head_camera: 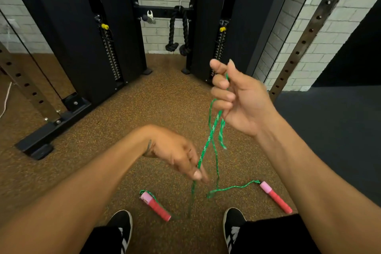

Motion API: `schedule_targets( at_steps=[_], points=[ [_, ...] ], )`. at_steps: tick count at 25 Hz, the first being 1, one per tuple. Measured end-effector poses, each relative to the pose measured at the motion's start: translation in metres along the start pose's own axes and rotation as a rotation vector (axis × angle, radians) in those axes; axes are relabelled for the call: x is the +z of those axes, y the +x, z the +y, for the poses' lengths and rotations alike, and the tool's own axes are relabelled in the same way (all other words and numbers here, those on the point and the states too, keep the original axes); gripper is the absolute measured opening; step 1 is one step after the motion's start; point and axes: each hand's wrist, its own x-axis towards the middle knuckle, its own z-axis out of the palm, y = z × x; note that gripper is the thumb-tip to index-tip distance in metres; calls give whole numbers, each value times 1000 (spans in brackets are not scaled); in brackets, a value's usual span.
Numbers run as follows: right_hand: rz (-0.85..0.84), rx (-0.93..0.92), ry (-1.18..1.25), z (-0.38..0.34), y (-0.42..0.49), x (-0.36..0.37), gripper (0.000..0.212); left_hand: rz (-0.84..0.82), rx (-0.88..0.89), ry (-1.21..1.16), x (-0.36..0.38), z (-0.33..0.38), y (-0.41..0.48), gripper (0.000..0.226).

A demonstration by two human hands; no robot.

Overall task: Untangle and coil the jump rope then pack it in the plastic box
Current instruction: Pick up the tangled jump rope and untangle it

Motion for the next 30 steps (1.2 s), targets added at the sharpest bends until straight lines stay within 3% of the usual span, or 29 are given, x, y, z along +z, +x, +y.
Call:
schedule_targets(
  at_steps=[1,3,4,6,8,12,15,17,18,21,22,24,26,28,30],
  points=[
    [-40,28,-110,-5,-4,3,28,69,11,-35,-2,-2,0,71],
    [-177,152,-334,-4,-13,10,26,255,240,-460,-12,-5,-4,81],
    [-246,213,-367,1,-16,13,25,230,412,-728,-17,-3,-7,76],
    [-323,317,-340,7,-20,14,24,181,616,-974,-21,10,-15,64],
    [-439,461,-509,12,-23,8,26,365,590,-1066,-30,20,-14,56],
    [-917,823,-1191,74,-48,2,31,880,547,-1365,-62,19,-31,34],
    [-1093,955,-1313,114,-58,0,30,991,542,-1391,-76,7,-49,30],
    [-989,985,-1235,108,-51,-4,31,968,569,-1354,-74,11,-49,28],
    [-897,943,-1237,99,-48,-4,43,956,589,-1339,-71,16,-46,27],
    [-488,658,-1439,81,-37,-10,105,856,626,-1345,-63,31,-34,28],
    [-276,546,-1343,76,-32,-9,116,814,629,-1370,-61,34,-30,28],
    [-48,295,-971,75,-18,-7,104,721,650,-1431,-55,39,-20,29],
    [-40,104,-773,82,-6,-5,64,653,688,-1503,-50,49,-12,30],
    [-53,52,-778,80,-6,-9,23,735,718,-1537,-56,49,-17,32],
    [-169,175,-1032,72,-11,-29,33,1008,768,-1494,-74,33,-40,35]
  ],
)
